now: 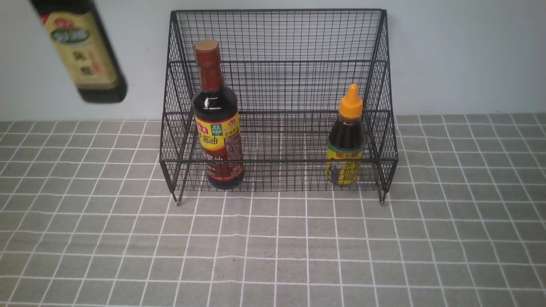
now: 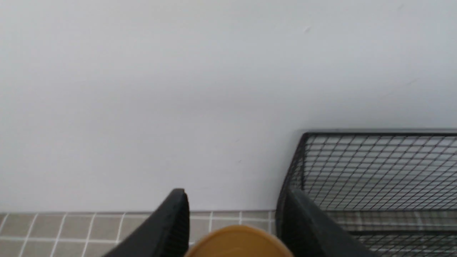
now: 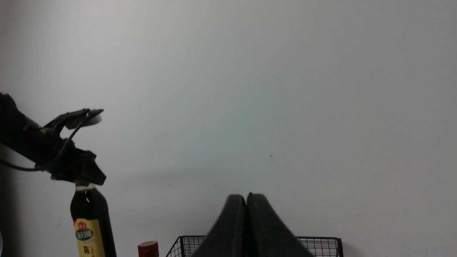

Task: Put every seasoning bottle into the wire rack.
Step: Use the left arm to put the condiment bottle back on the shelf

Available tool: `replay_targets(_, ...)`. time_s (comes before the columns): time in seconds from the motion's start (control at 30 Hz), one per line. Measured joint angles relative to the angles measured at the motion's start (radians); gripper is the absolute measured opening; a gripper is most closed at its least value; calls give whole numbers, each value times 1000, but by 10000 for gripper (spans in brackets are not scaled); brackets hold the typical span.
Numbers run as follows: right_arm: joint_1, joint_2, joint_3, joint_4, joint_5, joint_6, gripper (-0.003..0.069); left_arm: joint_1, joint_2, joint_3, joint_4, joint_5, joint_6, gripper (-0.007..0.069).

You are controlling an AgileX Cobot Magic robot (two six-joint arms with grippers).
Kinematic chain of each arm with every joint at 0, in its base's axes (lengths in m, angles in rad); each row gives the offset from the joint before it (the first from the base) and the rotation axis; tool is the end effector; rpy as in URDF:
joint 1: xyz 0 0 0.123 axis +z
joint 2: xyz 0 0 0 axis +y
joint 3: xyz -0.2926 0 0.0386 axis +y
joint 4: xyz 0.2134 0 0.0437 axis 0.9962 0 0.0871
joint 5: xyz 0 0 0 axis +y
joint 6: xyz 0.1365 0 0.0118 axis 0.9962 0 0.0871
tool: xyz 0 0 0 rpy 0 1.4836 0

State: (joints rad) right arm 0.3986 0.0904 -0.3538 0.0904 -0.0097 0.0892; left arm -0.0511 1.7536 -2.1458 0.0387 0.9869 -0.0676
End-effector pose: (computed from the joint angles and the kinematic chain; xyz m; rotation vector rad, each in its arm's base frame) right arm 0.0323 0.0135 0.3338 -0.1332 1.2185 0.5045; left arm 0.3910 -0.0156 0.4590 -0.0147 2.0777 -0.0260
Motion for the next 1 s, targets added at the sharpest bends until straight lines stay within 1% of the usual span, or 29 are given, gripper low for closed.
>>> replay_targets(0.13,0,0,0,0,0,0,-12,-56,1,-4,-13,-59,0,307)
replay_targets(0.33,0,0,0,0,0,0,-12,-101,15,-4,-13,-118,0,307)
replay_targets(0.53,0,0,0,0,0,0,-12,-118,43,-4,-22,-149,0,307)
replay_targets(0.8,0,0,0,0,0,0,-12,-119,77,-4,-81,-184,0,307)
replay_targets(1.0,0,0,0,0,0,0,-12,-120,110,-4,-115,-200,-39,307)
